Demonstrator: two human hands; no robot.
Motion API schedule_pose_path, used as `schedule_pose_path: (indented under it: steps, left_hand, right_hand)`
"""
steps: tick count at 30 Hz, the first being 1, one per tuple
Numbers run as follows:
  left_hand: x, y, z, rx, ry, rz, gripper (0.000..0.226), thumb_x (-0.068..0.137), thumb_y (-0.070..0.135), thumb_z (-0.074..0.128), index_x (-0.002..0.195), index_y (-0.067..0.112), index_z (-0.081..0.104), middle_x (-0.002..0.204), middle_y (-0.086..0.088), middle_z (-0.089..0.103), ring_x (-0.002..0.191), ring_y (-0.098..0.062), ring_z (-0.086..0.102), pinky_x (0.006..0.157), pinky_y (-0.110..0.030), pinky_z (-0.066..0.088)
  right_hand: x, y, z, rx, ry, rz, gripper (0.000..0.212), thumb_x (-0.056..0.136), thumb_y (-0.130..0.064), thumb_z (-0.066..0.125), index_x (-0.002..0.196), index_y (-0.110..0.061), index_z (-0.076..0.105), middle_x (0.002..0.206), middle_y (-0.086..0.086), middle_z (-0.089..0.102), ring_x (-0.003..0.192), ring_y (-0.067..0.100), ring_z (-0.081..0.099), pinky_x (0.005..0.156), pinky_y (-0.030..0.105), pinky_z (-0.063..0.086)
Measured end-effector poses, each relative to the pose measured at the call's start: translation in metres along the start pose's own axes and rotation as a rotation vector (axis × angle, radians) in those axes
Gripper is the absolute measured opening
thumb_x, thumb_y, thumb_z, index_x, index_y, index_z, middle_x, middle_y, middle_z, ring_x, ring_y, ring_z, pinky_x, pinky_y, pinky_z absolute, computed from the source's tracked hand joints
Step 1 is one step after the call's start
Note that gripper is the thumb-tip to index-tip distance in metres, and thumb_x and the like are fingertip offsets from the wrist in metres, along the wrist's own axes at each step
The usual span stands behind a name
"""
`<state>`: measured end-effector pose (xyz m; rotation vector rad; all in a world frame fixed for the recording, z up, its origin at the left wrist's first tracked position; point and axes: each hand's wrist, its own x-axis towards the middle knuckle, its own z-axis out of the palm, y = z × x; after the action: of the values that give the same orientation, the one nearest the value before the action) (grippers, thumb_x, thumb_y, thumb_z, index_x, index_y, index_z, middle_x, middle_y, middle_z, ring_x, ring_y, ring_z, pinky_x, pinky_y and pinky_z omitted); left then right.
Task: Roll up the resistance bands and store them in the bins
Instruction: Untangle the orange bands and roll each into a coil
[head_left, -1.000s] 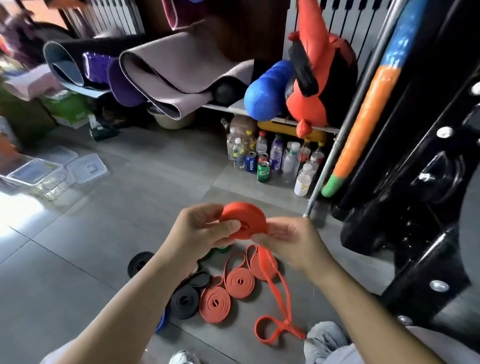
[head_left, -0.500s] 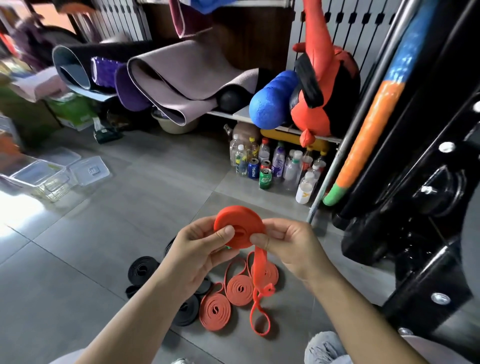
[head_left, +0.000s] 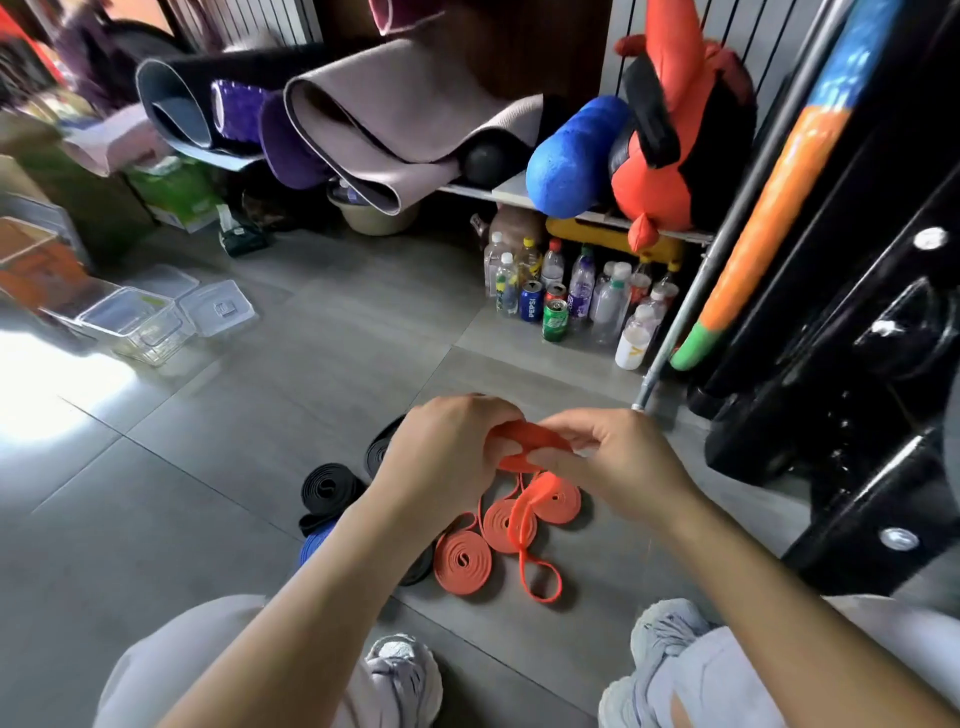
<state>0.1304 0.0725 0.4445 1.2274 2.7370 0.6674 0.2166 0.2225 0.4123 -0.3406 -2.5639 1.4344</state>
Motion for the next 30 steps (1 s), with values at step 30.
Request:
schedule_pose_path:
  steps: [30]
  left_hand:
    - [-0.018, 0.001, 0.000, -0.360, 0.029, -0.064, 0.031, 0.075, 0.025, 0.075, 0.103, 0.025, 0.062, 0.098, 0.006, 0.067, 0.091, -0.013, 0.062, 0.081, -0.027, 0.048]
  right_hand:
    - [-0.020, -0.009, -0.003, 0.029, 0.115, -0.084, 0.013, 0.075, -0.021, 0.077, 0.084, -0.028, 0.071, 0.076, -0.011, 0.072, 0.074, 0.003, 0.066, 0.077, 0.023, 0.052]
